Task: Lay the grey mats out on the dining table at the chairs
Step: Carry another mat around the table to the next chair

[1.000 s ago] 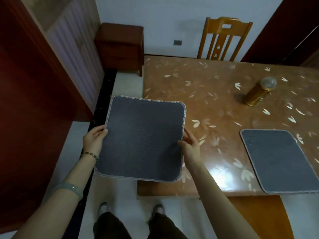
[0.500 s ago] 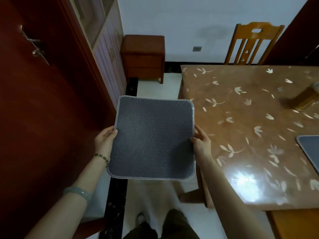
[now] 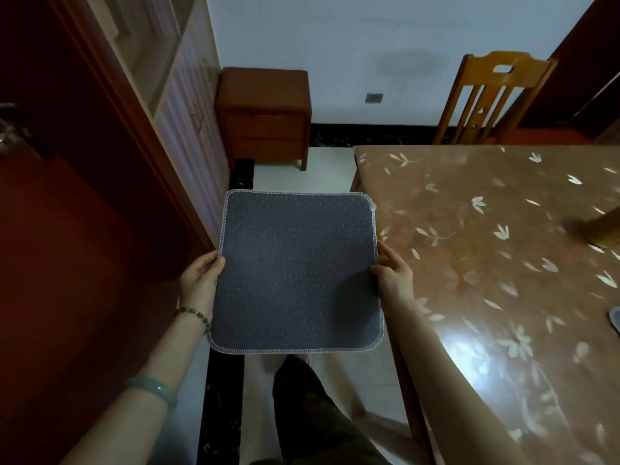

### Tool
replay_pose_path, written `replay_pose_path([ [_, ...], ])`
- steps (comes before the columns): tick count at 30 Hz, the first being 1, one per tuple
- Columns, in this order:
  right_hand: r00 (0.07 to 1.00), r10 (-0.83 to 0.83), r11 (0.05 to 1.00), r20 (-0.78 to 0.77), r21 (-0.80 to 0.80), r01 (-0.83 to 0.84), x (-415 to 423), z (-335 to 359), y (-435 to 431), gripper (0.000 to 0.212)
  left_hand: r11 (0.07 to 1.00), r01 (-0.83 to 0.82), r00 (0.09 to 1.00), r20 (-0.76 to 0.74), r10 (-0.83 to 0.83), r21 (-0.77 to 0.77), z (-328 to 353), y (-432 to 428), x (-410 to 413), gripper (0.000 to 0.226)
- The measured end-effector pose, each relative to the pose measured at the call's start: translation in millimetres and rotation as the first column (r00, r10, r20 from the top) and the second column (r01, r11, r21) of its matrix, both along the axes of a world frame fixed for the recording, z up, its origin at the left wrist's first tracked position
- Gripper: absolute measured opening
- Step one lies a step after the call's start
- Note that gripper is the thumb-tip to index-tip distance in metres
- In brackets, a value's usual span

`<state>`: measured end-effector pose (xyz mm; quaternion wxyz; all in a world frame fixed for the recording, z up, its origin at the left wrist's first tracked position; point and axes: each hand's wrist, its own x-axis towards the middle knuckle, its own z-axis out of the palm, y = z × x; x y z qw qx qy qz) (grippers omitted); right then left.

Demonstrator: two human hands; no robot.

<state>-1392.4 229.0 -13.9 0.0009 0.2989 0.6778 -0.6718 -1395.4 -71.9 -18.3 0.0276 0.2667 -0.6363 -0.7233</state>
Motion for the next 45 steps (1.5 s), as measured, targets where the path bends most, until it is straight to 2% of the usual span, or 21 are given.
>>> replay_pose_path([
  [7,1.0,0.018,1.0,0.012,0.0,-0.018,-135.4,11.1,9.6,0.066,1.0,-0.016,1.0,-0.011,0.016,-0.024,-5.2,6.1,-136.8,0.017],
  [17,1.0,-0.024,1.0,0.008,0.017,0.024,-288.9,28.0,17.1,0.063,0.999,0.0,1.0,-0.026,-0.001,-0.034,-9.5,15.9,-309.2,0.021],
  [24,0.99,-0.142,0.99,0.021,0.007,0.142,-400.1,19.9,14.1,0.059,0.991,0.131,0.991,-0.037,-0.13,0.012,-23.6,17.3,-456.4,0.014],
  [33,0.949,-0.309,0.95,0.055,-0.036,0.311,-537.3,26.4,18.2,0.055,0.937,0.35,0.934,-0.075,-0.35,-0.014,0.5,31.9,-653.2,0.021],
  [37,0.913,-0.401,0.913,0.069,-0.047,0.405,-579.4,22.9,31.5,0.055,0.911,0.41,0.909,-0.063,-0.411,-0.035,2.6,55.7,-715.0,0.014],
  [45,0.843,-0.537,0.841,0.047,-0.051,0.539,-655.7,12.3,98.8,0.055,0.838,0.546,0.837,-0.021,-0.546,-0.014,-10.3,144.1,-822.7,0.016],
])
